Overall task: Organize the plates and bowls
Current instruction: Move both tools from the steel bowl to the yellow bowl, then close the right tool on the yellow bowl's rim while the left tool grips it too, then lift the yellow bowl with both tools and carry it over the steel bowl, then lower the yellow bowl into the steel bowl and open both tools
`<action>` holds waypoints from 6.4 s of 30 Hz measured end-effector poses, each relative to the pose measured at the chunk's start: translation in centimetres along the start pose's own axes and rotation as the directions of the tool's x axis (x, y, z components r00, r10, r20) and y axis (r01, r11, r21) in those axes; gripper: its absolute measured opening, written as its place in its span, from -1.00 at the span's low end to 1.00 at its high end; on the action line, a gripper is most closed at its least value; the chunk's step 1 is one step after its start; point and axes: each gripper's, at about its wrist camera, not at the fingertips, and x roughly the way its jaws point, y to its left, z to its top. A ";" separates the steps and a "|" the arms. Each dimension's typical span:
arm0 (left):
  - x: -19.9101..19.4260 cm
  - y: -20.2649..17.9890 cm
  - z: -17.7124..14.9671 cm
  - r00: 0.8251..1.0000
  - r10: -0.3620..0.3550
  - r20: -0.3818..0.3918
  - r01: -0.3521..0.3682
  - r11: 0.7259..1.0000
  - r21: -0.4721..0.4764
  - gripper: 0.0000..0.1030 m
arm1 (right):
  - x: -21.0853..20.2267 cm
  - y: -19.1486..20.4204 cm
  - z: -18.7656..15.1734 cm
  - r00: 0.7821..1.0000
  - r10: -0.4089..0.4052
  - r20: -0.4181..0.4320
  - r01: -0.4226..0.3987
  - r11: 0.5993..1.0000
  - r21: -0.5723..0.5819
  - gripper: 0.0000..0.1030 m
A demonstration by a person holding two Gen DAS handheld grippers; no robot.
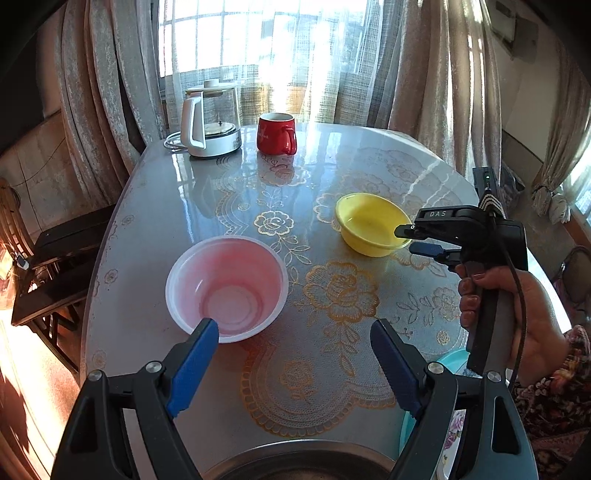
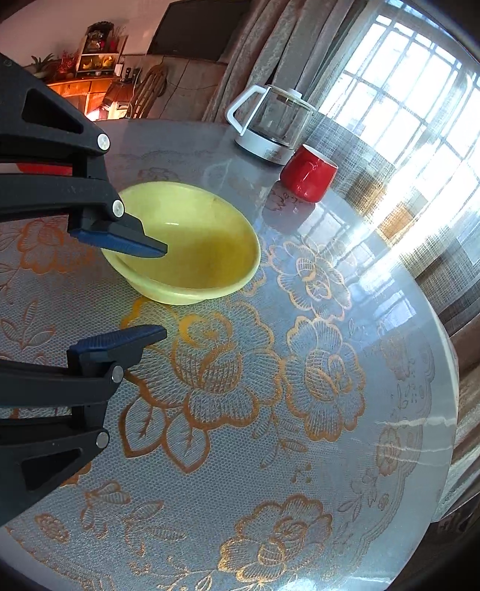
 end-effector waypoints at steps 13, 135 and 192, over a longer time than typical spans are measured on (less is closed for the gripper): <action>2.7 -2.5 2.4 1.000 0.010 -0.029 -0.009 1.000 0.029 0.65 | 0.1 -0.8 -1.2 0.998 0.014 -0.056 -0.019 0.994 -0.104 -0.76; -7.5 4.2 -17.3 0.995 0.019 0.097 -0.019 1.000 0.002 -0.75 | -12.7 6.2 -28.0 0.982 0.178 -0.061 -0.188 0.919 -0.346 -0.49; -8.1 7.0 -15.7 0.987 0.085 0.138 -0.068 0.991 -0.119 0.34 | -14.1 5.0 -28.0 0.982 0.188 0.028 -0.168 0.930 -0.328 -0.32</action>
